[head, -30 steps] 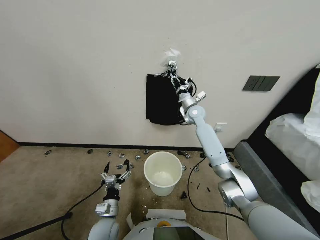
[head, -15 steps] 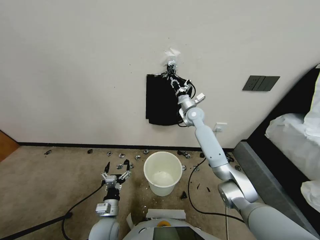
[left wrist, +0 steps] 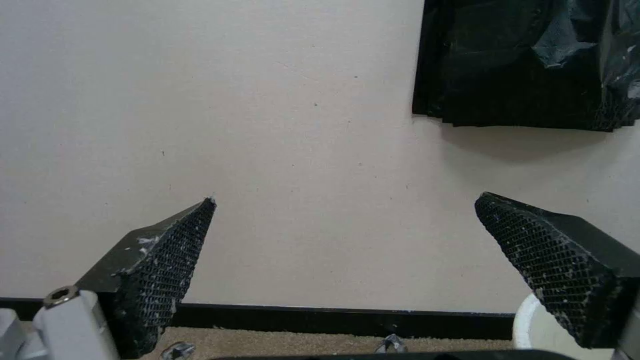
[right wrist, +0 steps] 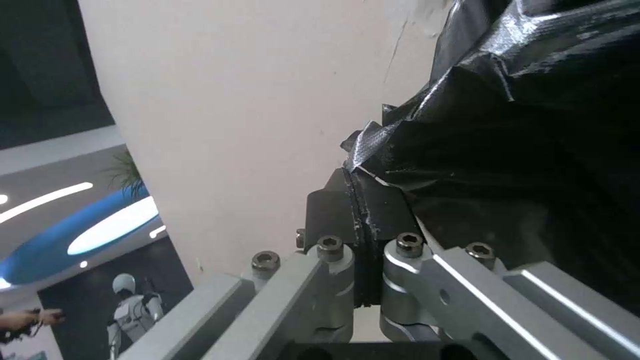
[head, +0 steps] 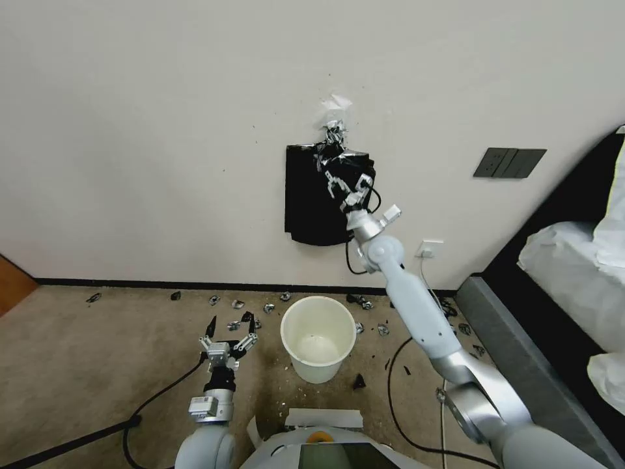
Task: Place a trash bag onto the trash bin.
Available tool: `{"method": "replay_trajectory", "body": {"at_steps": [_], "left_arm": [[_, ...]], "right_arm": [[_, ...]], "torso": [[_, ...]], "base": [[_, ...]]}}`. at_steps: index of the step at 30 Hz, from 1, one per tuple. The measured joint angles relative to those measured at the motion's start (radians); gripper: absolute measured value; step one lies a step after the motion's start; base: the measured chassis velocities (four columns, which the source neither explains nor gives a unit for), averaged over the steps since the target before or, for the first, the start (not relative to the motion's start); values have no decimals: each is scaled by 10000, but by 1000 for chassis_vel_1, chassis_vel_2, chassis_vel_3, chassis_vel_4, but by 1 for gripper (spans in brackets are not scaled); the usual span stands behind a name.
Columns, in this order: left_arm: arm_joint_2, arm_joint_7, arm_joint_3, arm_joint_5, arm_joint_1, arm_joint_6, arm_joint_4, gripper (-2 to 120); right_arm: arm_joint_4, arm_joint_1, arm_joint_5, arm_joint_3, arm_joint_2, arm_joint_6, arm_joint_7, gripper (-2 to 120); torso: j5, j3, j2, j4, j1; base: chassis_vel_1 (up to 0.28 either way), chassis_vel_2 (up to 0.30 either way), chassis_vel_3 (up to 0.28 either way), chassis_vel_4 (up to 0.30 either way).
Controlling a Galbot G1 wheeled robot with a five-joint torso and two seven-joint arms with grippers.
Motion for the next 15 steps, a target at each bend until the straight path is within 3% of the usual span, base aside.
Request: {"method": "replay_trajectory", "body": {"at_steps": [15], "left_arm": [[-50,-3,212,-27,5,74,-215,100]], "right_arm": [[2138,-2515,-1018,-28,-1493,421,-364,0]], "torso": [[1,0,1,-3,0]], "base": [[0,0,0,0]]}}
